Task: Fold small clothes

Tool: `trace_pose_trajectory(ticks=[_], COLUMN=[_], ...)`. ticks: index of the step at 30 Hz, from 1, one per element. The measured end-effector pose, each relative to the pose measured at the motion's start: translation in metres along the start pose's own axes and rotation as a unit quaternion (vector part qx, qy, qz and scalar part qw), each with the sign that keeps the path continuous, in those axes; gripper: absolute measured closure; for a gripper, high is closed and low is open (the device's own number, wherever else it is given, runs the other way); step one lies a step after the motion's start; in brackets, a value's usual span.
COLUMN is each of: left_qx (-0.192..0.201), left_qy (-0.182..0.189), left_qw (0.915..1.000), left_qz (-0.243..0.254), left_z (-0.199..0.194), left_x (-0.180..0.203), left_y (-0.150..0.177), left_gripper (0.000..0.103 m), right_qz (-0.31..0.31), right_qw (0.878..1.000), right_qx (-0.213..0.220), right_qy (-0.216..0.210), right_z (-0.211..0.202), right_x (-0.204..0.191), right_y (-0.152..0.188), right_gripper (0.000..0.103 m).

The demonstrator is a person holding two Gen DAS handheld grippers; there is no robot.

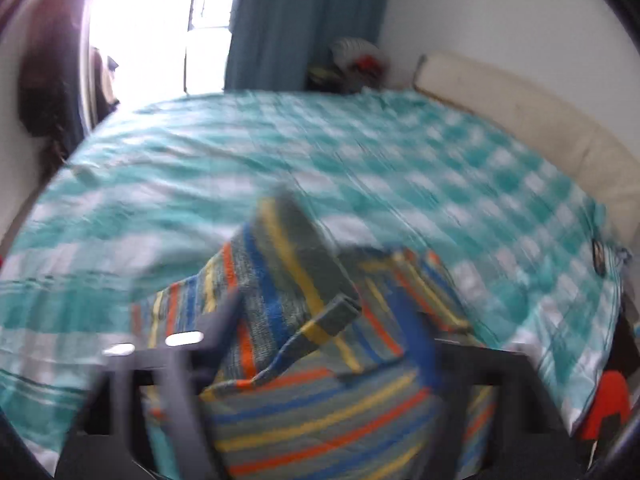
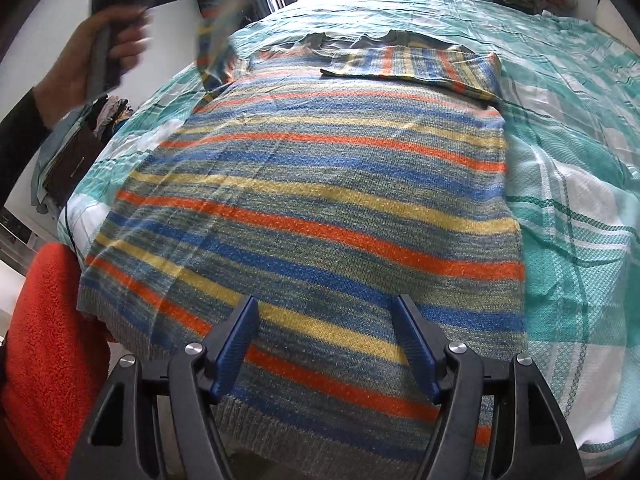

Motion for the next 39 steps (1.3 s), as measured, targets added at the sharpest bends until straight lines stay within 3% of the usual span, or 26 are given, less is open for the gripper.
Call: trace_pose_trajectory(ticks=[4,6,8,11,15,19,23,30,31,33,36,37,39], left_qx=[-0.075,-0.068,-0.049,-0.045,-0.059,-0.020,-0.020,-0.013,-0.014,-0.014,-0.011,-0.011,-0.014], left_qy=[0.041,0.051,0.029,-0.004,-0.043,-0.042,-0.045,-0.030,-0.030,-0.030,-0.029,-0.030,-0.033], left_qw=[0.9942,0.9879,0.9819,0.9769,0.9688,0.9704,0.9726,0.9722,0.9725,0.9728,0.9727,0.9728,0.9737], left_qz=[-0.064,-0.130,-0.181,-0.209,-0.237,-0.237,-0.227,-0.232,-0.230,-0.229,-0.230,-0.230,-0.225], left_z=[0.014,-0.008,-0.033,-0.056,-0.061,-0.074,-0.074,-0.071,-0.071,-0.070,-0.070,-0.069,-0.067], left_x=[0.009,-0.019,-0.043,-0.070,-0.087,-0.086,-0.085,-0.087,-0.087,-0.087,-0.088,-0.088,-0.087], left_y=[0.067,0.091,0.106,0.138,0.186,0.205,0.207,0.206,0.207,0.207,0.207,0.208,0.208], left_gripper=[0.015,0.015,0.012,0.012,0.012,0.012,0.010,0.009,0.008,0.008,0.008,0.008,0.007], right_qz=[0.022,0.046,0.064,0.067,0.097,0.236,0.250,0.274,0.269,0.229,0.152,0.135,0.118], right_qw=[1.000,0.998,0.996,0.987,0.974,0.957,0.964,0.955,0.955,0.968,0.985,0.988,0.992], right_qx=[0.010,0.009,-0.001,-0.006,0.029,0.039,0.023,-0.032,-0.035,-0.030,0.066,0.078,0.049], right_qy=[-0.008,-0.029,-0.061,-0.145,-0.204,-0.164,-0.088,-0.112,-0.117,-0.098,-0.046,-0.018,0.019], right_z=[-0.017,-0.029,-0.037,-0.044,-0.033,0.036,0.104,0.161,0.164,0.160,0.124,0.120,0.138], right_x=[0.008,0.012,0.005,-0.029,-0.046,0.016,0.063,0.063,0.059,0.051,0.048,0.048,0.051], right_y=[-0.007,-0.013,-0.025,-0.074,-0.163,-0.222,-0.258,-0.261,-0.263,-0.273,-0.299,-0.302,-0.297], right_gripper=[0.034,0.034,0.034,0.034,0.034,0.038,0.047,0.077,0.088,0.098,0.098,0.098,0.093])
Point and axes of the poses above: each gripper's, at about its wrist camera, not at the fingertips, and z roughly the way its jaws point, x to its right, y to its underside, the point moved 10 cm from there along z, roughly the way its jaws point, and after that the axes turned 3 degrees about y, right-handed, at the moved point
